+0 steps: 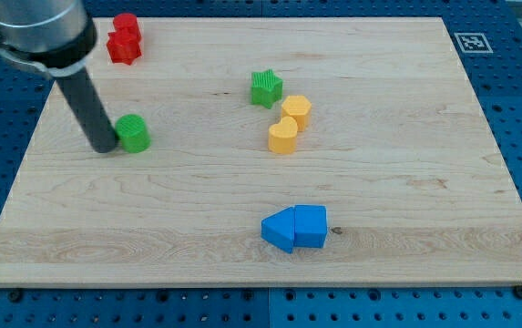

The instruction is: Move the green circle into the green star

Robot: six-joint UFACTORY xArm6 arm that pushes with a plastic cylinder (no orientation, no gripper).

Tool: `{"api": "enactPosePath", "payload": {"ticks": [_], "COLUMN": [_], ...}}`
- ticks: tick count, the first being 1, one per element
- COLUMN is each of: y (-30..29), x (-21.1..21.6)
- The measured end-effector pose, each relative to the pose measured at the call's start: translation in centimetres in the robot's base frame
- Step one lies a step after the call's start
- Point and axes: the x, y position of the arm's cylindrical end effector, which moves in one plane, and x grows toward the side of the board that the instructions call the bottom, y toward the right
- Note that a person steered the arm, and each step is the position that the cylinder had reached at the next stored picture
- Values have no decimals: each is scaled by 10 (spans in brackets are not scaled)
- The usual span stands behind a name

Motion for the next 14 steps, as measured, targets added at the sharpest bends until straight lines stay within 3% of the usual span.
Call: {"api": "enactPosePath", "payload": {"ticks": [2, 5, 7, 14], "y": [82, 92, 129, 82], "x": [-52, -28, -61, -155]}}
